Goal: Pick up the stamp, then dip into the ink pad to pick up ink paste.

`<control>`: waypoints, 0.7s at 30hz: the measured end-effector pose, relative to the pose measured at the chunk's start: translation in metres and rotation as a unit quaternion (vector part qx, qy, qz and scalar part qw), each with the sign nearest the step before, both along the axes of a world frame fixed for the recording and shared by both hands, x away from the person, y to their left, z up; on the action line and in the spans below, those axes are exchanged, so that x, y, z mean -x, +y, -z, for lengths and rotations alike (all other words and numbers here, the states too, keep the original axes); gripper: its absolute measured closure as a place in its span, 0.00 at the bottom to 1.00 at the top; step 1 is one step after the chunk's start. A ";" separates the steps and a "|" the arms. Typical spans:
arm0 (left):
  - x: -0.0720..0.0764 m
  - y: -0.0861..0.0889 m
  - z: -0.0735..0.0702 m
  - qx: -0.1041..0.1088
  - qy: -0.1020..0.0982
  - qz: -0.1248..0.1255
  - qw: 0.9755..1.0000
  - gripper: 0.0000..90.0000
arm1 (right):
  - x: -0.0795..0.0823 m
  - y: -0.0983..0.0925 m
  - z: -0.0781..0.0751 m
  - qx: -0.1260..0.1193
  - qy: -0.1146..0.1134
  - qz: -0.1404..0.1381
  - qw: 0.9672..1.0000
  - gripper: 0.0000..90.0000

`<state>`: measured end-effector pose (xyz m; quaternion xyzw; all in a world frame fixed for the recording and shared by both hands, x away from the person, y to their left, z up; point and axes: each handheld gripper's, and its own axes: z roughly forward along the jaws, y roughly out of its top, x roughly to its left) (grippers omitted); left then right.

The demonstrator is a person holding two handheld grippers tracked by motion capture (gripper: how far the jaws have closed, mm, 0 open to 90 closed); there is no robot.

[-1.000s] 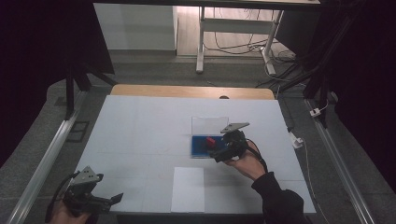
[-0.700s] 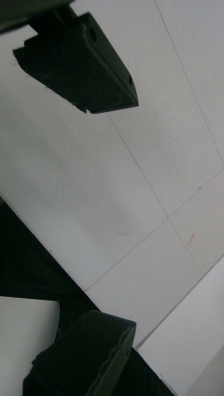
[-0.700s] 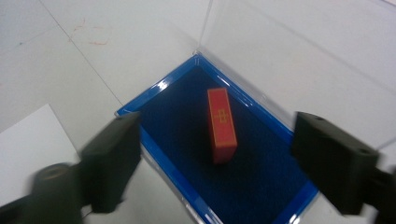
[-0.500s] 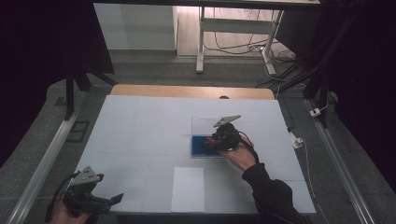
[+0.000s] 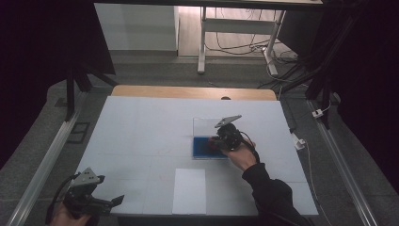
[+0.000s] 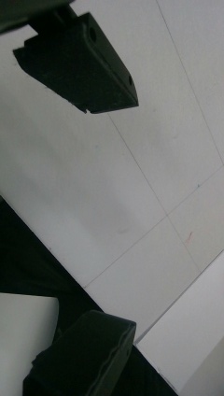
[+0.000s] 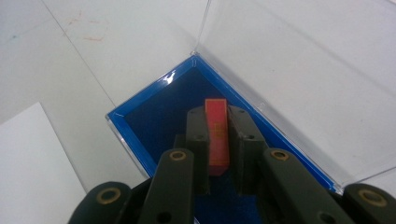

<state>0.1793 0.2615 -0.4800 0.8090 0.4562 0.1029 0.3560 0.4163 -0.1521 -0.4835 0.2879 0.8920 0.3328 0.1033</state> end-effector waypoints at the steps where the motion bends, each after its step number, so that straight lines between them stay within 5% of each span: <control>1: 0.000 0.000 0.000 0.000 0.000 0.000 1.000 0.00 | 0.001 0.000 0.000 0.001 -0.003 -0.001 1.000 0.89; 21: 0.000 0.000 0.000 0.001 -0.001 0.006 1.000 0.00 | 0.007 -0.011 -0.019 -0.018 -0.010 -0.001 1.000 0.89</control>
